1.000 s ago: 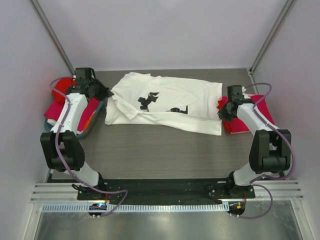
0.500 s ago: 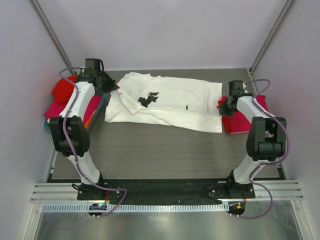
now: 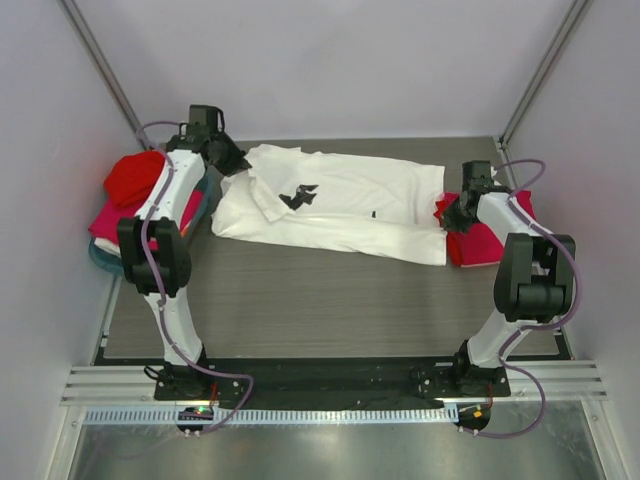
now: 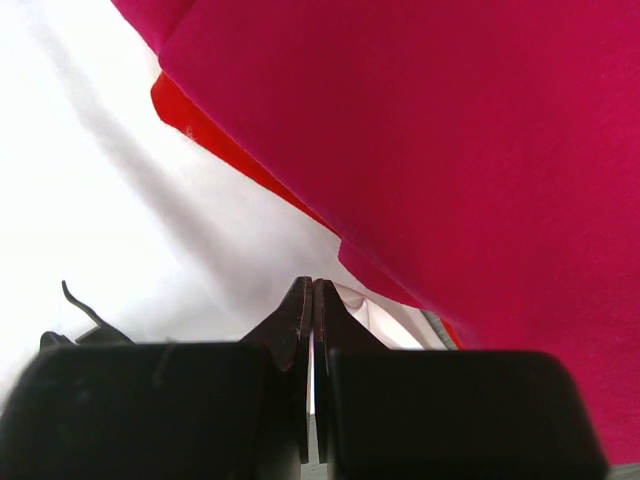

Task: Fold and stack the t-shirts
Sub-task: Fold the tshirt

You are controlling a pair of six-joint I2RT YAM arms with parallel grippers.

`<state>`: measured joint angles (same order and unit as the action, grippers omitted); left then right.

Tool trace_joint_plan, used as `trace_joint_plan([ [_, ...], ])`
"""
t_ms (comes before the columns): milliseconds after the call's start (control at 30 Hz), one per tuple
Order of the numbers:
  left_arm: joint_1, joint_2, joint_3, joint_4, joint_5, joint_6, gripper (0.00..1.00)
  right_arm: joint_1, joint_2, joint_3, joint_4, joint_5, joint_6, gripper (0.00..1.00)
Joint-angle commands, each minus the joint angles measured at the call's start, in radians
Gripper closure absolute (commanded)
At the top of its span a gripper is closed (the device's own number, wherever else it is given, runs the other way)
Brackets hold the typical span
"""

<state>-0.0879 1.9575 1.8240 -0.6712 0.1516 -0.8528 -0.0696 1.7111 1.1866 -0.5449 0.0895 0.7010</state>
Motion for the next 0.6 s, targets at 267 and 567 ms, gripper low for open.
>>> trace_joint_plan([
  [267,-0.027,0.113,0.202,-0.073,-0.046,0.02,1.0,-0.009,0.024,0.034,0.042,-0.011,-0.015,0.99],
  [567,-0.035,0.211,0.325,-0.096,-0.038,0.017,1.0,-0.009,0.039,0.041,0.049,-0.028,-0.012,0.99],
])
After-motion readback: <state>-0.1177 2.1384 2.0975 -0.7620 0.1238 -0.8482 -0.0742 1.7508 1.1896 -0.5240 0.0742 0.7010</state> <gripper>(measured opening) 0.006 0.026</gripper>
